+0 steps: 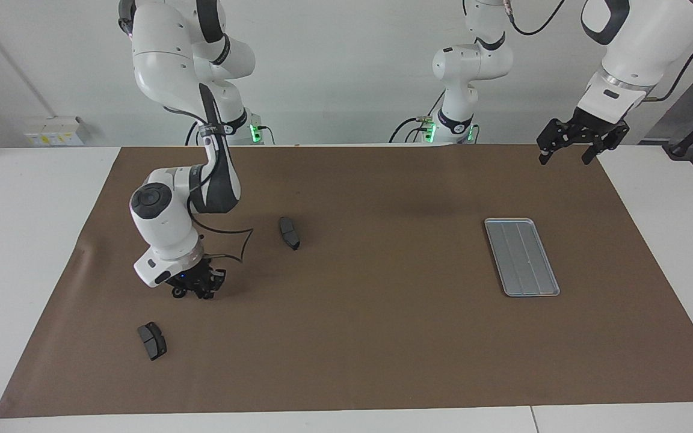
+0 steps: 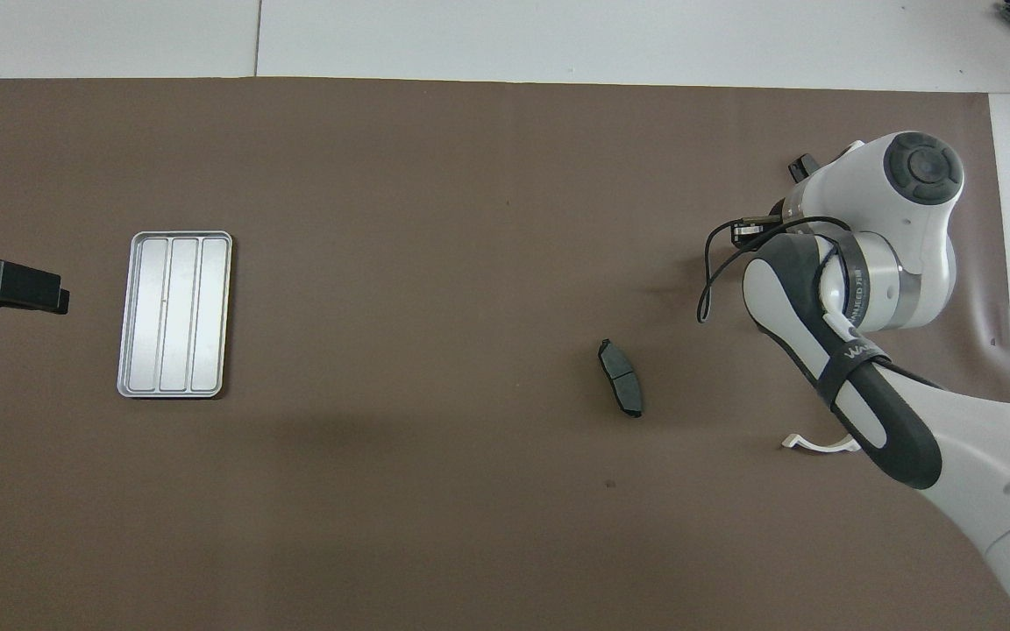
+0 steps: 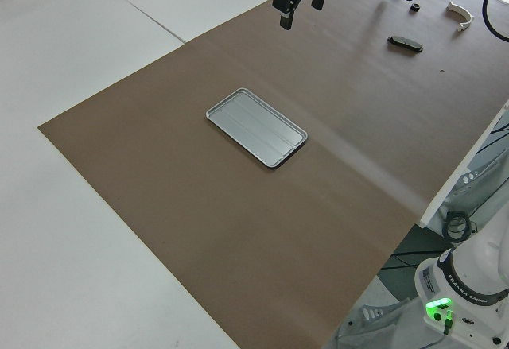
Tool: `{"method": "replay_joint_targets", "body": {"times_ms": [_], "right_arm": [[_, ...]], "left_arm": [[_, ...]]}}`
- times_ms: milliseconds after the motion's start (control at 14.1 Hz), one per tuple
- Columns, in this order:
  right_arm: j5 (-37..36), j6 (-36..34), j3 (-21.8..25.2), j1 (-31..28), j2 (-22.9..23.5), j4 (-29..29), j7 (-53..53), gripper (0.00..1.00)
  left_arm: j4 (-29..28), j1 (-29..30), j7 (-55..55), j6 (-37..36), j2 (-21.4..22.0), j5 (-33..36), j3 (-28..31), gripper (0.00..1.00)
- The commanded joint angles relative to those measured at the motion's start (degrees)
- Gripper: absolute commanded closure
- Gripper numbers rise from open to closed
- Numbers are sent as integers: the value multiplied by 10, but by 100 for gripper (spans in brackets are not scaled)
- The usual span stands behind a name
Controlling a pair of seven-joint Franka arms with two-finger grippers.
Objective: Place bearing gear from tray to pile
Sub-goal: 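Carry the third gear with the right gripper and release it by the others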
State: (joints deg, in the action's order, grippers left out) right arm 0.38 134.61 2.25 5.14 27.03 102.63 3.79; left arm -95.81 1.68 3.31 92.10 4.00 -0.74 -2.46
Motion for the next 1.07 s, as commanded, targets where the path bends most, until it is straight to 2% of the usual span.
{"method": "replay_joint_targets", "body": {"times_ms": [0, 71, 142, 213, 356, 498, 996], "right_arm": [[12, 25, -8, -10, -3, 20, -15, 100], [12, 25, -8, -10, -3, 20, -14, 75], [12, 24, -8, -11, -3, 20, -12, 7], [12, 23, -8, -11, -3, 19, -11, 0], [12, 18, -8, -7, -14, 12, -7, 0], [11, 2, -8, -8, -45, 11, 5, 0], [9, -184, 12, -13, -164, -33, 32, 0]], "left_arm": [[-17, -6, -4, 2, 16, 12, 4, 0], [-17, -6, -4, 2, 16, 12, 4, 0], [-17, -6, -4, 3, 16, 12, 4, 0], [-17, -6, -4, 2, 16, 12, 4, 0], [-17, -1, -4, 0, 16, 12, 5, 0], [-17, 11, -3, -3, 17, 12, 10, 0], [-16, 28, -4, -3, 17, 12, 10, 0]]}}
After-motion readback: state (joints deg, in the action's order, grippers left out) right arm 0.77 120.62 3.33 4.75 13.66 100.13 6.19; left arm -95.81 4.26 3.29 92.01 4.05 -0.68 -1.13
